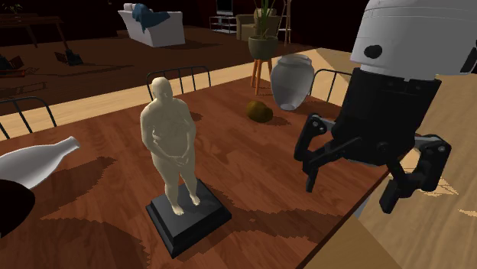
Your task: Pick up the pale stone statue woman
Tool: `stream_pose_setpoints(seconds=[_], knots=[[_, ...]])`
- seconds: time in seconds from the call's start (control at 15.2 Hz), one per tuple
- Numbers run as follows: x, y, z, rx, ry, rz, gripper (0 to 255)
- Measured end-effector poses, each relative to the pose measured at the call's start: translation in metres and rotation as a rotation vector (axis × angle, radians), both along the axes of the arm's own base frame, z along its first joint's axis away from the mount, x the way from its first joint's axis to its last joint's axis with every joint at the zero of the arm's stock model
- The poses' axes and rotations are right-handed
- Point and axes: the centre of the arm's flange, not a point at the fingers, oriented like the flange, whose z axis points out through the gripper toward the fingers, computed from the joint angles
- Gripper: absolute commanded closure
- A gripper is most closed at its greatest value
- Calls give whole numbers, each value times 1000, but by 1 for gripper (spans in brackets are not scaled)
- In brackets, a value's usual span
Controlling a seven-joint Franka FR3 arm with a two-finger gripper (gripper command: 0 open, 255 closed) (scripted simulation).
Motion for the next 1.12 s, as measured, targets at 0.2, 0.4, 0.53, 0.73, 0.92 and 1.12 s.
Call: stream_pose_setpoints(seconds=[0.2, 0.4, 0.53, 0.73, 0.92, 1.12], knots=[[4, 14, 7, 0, -8, -3, 0], [12, 44, 18, 2, -27, -11, 0], [20, 69, 30, 4, -40, -17, 0], [25, 102, 45, 5, -60, -26, 0], [34, 133, 62, 7, -80, -35, 0], [43, 169, 81, 9, -100, -43, 0]])
